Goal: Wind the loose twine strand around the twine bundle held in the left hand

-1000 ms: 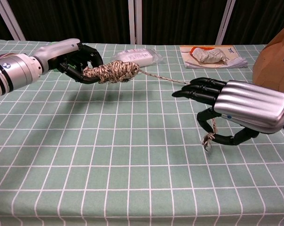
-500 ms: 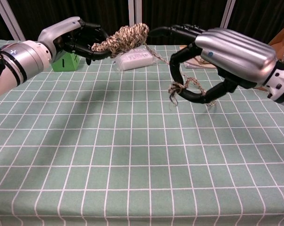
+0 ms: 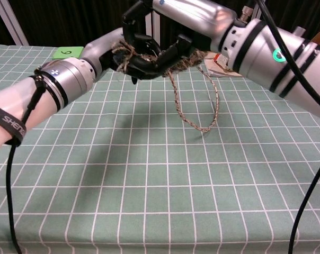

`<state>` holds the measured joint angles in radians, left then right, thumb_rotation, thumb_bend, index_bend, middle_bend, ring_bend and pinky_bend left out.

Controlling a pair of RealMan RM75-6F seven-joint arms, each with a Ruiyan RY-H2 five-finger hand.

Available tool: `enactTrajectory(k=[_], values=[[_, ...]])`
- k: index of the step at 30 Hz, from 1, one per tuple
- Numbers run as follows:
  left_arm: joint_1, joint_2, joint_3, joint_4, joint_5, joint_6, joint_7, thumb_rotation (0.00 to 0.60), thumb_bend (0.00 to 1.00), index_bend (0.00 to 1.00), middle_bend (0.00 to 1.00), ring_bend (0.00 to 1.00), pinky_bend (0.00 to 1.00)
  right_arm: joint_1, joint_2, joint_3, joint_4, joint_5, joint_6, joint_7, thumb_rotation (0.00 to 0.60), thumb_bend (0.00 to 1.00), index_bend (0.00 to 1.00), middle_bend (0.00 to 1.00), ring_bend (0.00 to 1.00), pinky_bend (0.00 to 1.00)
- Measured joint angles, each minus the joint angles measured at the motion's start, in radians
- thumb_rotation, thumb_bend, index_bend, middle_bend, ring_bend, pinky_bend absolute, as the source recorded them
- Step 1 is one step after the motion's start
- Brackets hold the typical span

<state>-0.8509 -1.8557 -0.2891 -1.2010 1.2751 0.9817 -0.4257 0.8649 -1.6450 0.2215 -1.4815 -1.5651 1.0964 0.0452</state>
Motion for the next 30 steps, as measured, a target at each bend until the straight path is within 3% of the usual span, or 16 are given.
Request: enactTrajectory(k=[10,16,24,30], values=[[-0.016,-0.026,0.051,-0.016,0.057,-0.012,0.055,0.600,0.41,0.76,0.75,0.64,0.65,0.121,-0.069,0.210,0.000,0.243,-0.098,-0.076,0.600,0.45,0.91,0.08,0.00,0.00],[0.001,-0.002,0.081,-0.038,0.101,-0.004,0.006,0.600,0.41,0.77,0.75,0.64,0.65,0.164,-0.084,0.286,0.078,0.318,-0.091,-0.109,0.600,0.45,0.91,0.08,0.00,0.00],[0.031,0.065,0.107,-0.097,0.131,-0.002,-0.140,0.600,0.41,0.77,0.76,0.65,0.65,0.151,-0.065,0.302,0.183,0.391,-0.076,-0.093,0.600,0.46,0.91,0.08,0.00,0.00],[0.042,0.145,0.110,-0.141,0.151,-0.026,-0.351,0.600,0.41,0.78,0.77,0.66,0.67,0.109,-0.031,0.287,0.221,0.433,-0.092,-0.026,0.600,0.46,0.92,0.08,0.00,0.00]])
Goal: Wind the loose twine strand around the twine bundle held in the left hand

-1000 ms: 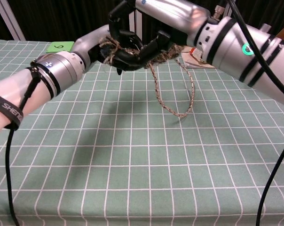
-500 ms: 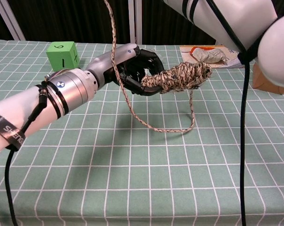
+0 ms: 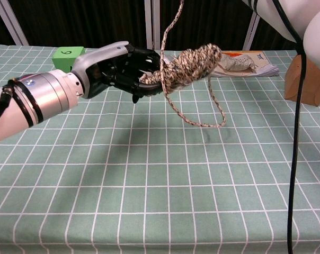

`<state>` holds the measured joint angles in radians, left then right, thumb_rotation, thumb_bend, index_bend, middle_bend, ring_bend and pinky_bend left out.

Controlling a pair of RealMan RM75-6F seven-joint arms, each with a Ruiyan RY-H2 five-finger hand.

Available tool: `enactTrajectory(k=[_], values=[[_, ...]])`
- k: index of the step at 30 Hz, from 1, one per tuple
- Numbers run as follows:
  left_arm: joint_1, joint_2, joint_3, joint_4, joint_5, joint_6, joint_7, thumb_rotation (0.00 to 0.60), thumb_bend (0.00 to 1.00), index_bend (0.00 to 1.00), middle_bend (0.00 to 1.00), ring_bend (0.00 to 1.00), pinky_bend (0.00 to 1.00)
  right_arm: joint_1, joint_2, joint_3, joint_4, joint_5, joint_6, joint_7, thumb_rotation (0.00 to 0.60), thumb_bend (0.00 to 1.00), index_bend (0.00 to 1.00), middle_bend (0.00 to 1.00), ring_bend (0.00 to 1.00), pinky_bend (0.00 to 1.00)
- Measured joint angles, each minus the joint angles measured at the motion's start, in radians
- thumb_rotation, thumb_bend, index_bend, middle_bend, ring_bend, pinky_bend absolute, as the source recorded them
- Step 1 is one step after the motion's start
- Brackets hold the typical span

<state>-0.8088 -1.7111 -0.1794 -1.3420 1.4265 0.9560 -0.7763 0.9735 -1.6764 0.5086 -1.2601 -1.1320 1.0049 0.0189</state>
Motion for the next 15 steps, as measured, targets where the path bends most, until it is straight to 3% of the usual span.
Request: enactTrajectory(k=[10,15], values=[[-0.017,0.102,0.002,-0.005,0.077,-0.039,-0.501,0.600,0.42,0.78,0.77,0.66,0.67,-0.077,0.051,-0.035,-0.032,-0.002,0.009,0.130,0.600,0.46,0.92,0.09,0.00,0.00],[-0.025,0.122,0.004,0.011,0.088,-0.046,-0.654,0.600,0.42,0.78,0.77,0.66,0.67,-0.120,0.084,-0.053,-0.056,-0.013,0.025,0.179,0.600,0.46,0.92,0.10,0.00,0.00]])
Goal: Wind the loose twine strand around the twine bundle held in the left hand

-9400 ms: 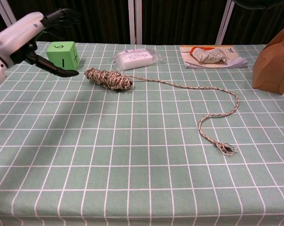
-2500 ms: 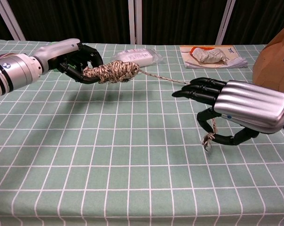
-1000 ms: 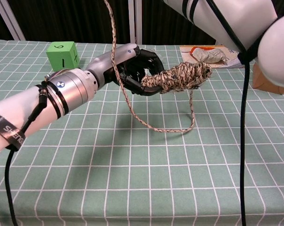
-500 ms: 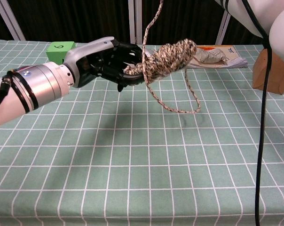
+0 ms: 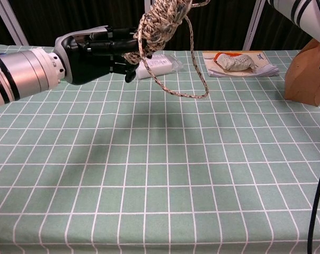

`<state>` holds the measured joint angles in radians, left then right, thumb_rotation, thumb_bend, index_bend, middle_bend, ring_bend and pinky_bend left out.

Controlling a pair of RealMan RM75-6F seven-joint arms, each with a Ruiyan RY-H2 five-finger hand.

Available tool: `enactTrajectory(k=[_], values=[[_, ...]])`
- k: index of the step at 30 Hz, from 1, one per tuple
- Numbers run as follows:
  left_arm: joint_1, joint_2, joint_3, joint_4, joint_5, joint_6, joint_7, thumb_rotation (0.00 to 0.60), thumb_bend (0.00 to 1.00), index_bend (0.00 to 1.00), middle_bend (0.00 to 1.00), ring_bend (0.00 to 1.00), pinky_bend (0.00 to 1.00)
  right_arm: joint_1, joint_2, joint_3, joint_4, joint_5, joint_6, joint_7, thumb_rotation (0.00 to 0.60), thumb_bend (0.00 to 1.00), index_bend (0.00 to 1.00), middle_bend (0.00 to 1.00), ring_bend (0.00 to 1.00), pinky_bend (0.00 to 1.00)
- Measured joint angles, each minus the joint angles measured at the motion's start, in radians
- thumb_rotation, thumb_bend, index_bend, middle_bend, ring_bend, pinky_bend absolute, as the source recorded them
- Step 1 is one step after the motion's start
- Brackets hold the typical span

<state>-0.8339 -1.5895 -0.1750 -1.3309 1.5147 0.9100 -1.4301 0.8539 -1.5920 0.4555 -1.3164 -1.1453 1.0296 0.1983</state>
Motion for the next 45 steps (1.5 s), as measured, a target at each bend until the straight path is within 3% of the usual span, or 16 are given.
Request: enactTrajectory(k=[12,18,24,37,41,45], values=[[-0.003,0.051,-0.017,-0.022,-0.022,0.000,-0.233,0.600,0.42,0.78,0.77,0.66,0.67,-0.117,0.052,-0.090,-0.071,-0.074,0.044,0.143,0.600,0.46,0.93,0.10,0.00,0.00],[0.003,0.068,-0.041,-0.042,-0.078,-0.005,-0.211,0.600,0.42,0.78,0.77,0.67,0.67,-0.187,0.084,-0.161,-0.096,-0.159,0.096,0.212,0.600,0.47,0.94,0.11,0.00,0.00],[0.012,0.057,-0.082,-0.055,-0.214,-0.013,-0.009,0.600,0.42,0.78,0.77,0.67,0.67,-0.241,0.112,-0.230,-0.094,-0.247,0.151,0.238,0.600,0.47,0.95,0.12,0.00,0.00],[0.016,-0.020,-0.208,-0.057,-0.626,0.071,0.635,0.600,0.42,0.78,0.77,0.67,0.67,-0.313,0.174,-0.354,-0.168,-0.427,0.241,0.276,0.600,0.47,0.97,0.13,0.00,0.00],[0.011,-0.054,-0.227,-0.035,-0.683,0.128,0.797,0.600,0.42,0.78,0.78,0.68,0.66,-0.317,0.186,-0.383,-0.217,-0.493,0.261,0.260,0.600,0.47,0.97,0.14,0.00,0.00],[0.010,-0.088,-0.217,0.001,-0.673,0.190,0.935,0.600,0.42,0.79,0.77,0.68,0.66,-0.309,0.193,-0.395,-0.276,-0.536,0.268,0.230,0.600,0.47,0.97,0.14,0.00,0.00]])
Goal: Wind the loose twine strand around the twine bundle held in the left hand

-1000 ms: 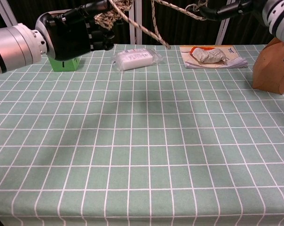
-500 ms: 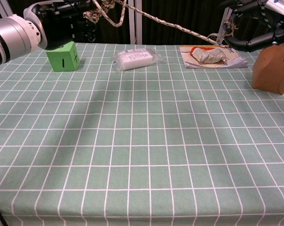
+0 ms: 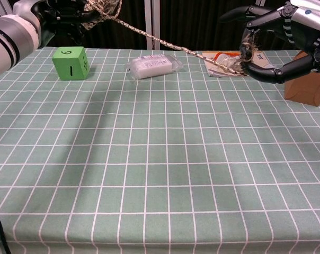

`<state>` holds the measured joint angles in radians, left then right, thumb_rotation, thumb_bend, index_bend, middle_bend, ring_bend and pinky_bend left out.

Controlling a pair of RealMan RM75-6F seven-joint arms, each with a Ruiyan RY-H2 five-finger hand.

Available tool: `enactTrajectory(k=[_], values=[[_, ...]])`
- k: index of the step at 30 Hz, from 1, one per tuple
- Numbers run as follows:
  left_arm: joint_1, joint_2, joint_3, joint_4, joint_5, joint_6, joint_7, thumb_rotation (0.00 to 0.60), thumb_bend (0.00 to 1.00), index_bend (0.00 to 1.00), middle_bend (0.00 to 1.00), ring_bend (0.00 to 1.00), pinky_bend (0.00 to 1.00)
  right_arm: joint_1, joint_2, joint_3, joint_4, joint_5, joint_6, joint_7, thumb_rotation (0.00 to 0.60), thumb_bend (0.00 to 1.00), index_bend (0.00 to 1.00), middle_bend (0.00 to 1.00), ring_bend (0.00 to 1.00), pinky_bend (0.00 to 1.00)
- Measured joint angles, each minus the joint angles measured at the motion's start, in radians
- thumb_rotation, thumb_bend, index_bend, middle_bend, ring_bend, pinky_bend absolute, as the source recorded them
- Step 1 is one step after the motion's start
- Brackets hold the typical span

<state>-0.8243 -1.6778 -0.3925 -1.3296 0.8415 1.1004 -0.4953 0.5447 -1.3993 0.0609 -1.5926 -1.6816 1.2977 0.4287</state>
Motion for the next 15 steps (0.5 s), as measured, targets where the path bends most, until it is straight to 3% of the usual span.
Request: enactTrajectory(k=[9,15], values=[[0.003,-0.043,0.102,0.064,0.219,0.107,0.237,0.600,0.42,0.79,0.78,0.68,0.66,0.084,-0.004,0.051,-0.121,-0.017,-0.072,-0.102,0.600,0.47,0.98,0.14,0.00,0.00],[0.008,-0.063,0.160,0.092,0.336,0.136,0.334,0.600,0.42,0.79,0.78,0.68,0.66,0.181,-0.036,0.143,-0.190,0.040,-0.167,-0.196,0.600,0.47,0.98,0.16,0.00,0.00]])
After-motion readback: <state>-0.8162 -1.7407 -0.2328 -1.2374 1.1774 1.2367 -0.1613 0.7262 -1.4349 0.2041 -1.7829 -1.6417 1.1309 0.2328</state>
